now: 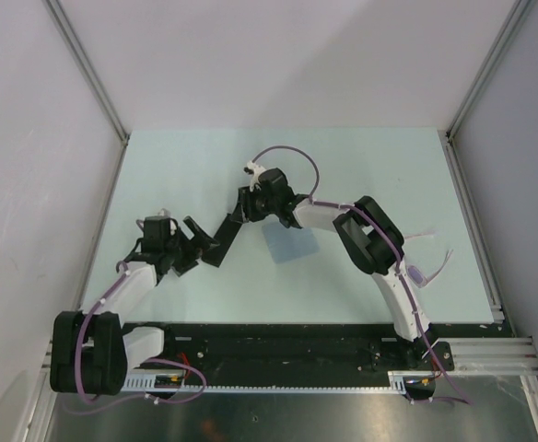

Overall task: Organize the sunglasses
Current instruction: Rotate the sunglasses case to the center of the board.

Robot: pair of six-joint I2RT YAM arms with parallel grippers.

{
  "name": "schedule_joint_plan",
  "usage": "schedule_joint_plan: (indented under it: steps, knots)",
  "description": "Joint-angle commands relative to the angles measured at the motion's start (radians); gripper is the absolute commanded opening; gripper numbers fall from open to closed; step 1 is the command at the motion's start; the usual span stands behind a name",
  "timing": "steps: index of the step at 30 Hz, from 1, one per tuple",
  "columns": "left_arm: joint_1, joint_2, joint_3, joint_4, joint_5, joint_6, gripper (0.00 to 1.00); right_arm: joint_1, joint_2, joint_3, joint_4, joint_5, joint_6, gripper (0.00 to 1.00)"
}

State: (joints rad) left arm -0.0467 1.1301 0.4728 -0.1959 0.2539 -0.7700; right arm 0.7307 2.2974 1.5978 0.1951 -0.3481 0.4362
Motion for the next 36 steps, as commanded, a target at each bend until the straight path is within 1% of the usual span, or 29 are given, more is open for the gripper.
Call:
schedule_joint_plan:
  steps: [1,4,12,15,17,18,19,20,21,22,24,25,27,28,29,30,31,32,33,35,36]
  knots:
    - [0.001,-0.046,0.007,0.021,-0.036,0.001,0.99,0.007,-0.049,-0.019,-0.054,-0.04,-0.002,0.43]
    - [0.002,-0.058,0.003,0.021,-0.051,0.0,0.99,0.016,-0.088,-0.045,-0.098,-0.042,-0.02,0.43]
    - [0.011,-0.049,0.013,0.018,-0.114,-0.017,0.98,0.048,-0.17,-0.062,-0.333,-0.043,-0.112,0.42]
    - [0.021,-0.021,0.035,0.016,-0.133,-0.017,0.99,0.068,-0.203,-0.071,-0.439,-0.043,-0.135,0.46]
    - [0.028,-0.006,0.047,0.016,-0.142,-0.015,0.99,0.085,-0.239,-0.105,-0.462,-0.037,-0.162,0.49]
    - [0.039,-0.003,0.058,0.018,-0.151,-0.015,0.99,0.093,-0.278,-0.116,-0.464,-0.019,-0.174,0.52]
    - [0.044,-0.004,0.061,0.016,-0.156,-0.015,0.99,0.102,-0.295,-0.122,-0.462,0.032,-0.2,0.58]
    - [0.044,-0.006,0.067,0.015,-0.16,-0.012,0.99,0.107,-0.311,-0.122,-0.457,0.055,-0.218,0.6]
    - [0.083,-0.012,0.076,0.01,-0.169,-0.012,0.99,0.11,-0.331,-0.122,-0.454,0.085,-0.237,0.64]
    - [0.094,-0.016,0.079,0.0,-0.185,-0.015,0.99,0.11,-0.36,-0.122,-0.442,0.134,-0.281,0.73]
    - [0.14,-0.032,0.095,-0.007,-0.194,-0.011,0.99,0.11,-0.378,-0.122,-0.422,0.149,-0.338,0.83]
    - [0.154,-0.032,0.101,-0.02,-0.194,-0.005,0.99,0.113,-0.378,-0.122,-0.401,0.144,-0.381,0.92]
    - [0.197,-0.03,0.121,-0.028,-0.186,0.006,0.99,0.127,-0.368,-0.113,-0.393,0.13,-0.515,1.0]
    - [0.209,-0.027,0.128,-0.031,-0.164,0.021,0.99,0.133,-0.353,-0.101,-0.408,0.124,-0.563,1.0]
    - [0.223,-0.015,0.136,-0.033,-0.138,0.035,1.0,0.145,-0.311,-0.081,-0.433,0.124,-0.65,1.0]
    - [0.246,-0.006,0.157,-0.037,-0.118,0.044,1.0,0.15,-0.276,-0.008,-0.471,0.126,-0.683,1.0]
    - [0.257,0.0,0.167,-0.059,-0.108,0.044,1.0,0.154,-0.242,0.038,-0.567,0.15,-0.709,1.0]
    - [0.266,0.002,0.171,-0.065,-0.091,0.04,1.0,0.164,-0.174,0.081,-0.618,0.159,-0.747,1.0]
    - [0.28,0.0,0.176,-0.066,-0.085,0.035,1.0,0.177,-0.152,0.138,-0.653,0.17,-0.814,1.0]
    - [0.286,-0.006,0.178,-0.069,-0.079,0.034,1.0,0.197,-0.138,0.131,-0.646,0.222,-0.882,1.0]
    - [0.292,-0.012,0.178,-0.073,-0.076,0.035,1.0,0.206,-0.144,0.098,-0.593,0.222,-0.94,1.0]
